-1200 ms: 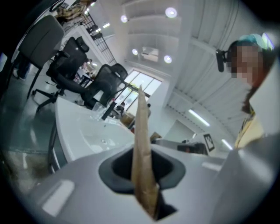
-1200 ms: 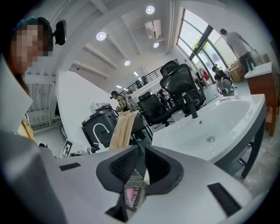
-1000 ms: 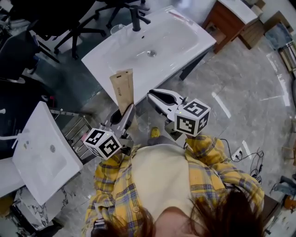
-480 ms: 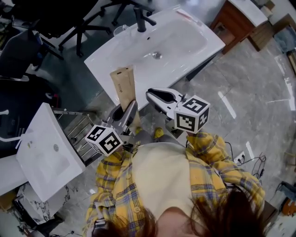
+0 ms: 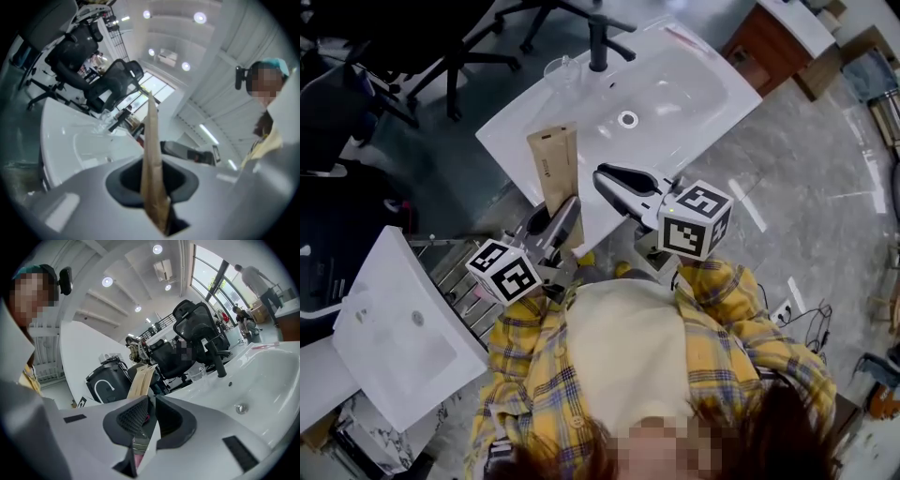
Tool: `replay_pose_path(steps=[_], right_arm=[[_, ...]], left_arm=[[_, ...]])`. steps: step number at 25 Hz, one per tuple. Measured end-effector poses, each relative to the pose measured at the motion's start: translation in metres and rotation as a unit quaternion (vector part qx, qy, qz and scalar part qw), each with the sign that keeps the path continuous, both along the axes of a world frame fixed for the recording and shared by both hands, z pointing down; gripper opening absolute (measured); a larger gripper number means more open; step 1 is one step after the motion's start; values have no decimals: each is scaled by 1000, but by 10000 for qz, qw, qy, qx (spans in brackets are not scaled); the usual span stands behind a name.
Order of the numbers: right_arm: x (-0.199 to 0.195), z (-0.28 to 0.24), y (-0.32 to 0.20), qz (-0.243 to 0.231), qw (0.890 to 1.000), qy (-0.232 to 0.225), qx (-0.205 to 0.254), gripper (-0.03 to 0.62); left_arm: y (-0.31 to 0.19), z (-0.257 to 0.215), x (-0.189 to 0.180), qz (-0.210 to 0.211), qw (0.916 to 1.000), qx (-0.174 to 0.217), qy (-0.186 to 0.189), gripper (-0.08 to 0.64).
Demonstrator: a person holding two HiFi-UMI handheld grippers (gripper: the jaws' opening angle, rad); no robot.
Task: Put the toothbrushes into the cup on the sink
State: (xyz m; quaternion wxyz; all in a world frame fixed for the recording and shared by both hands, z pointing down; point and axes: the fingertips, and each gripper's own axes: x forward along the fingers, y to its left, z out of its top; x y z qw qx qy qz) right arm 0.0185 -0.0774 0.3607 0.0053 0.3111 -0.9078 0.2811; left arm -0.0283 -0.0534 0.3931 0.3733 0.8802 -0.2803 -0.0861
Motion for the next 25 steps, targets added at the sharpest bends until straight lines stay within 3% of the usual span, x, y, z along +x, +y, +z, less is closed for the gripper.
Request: replay_pose_path(steps=[5, 14, 18, 25], right_arm=[[-30, 0, -24, 164, 9998, -71, -89, 18], [-34, 1, -35, 297, 9992, -179, -188, 26], [-36, -8, -38, 128, 9993, -346, -117, 73], [-36, -17, -46, -274, 9982, -527, -59, 83]], left_arm=[[-17, 7, -27, 348, 9993, -64, 102, 54], [-22, 16, -32, 592, 9977, -178, 293, 54], [-21, 12, -29, 781, 9961, -86, 396, 54], [-24, 5, -21, 983, 9931, 85, 636, 54]])
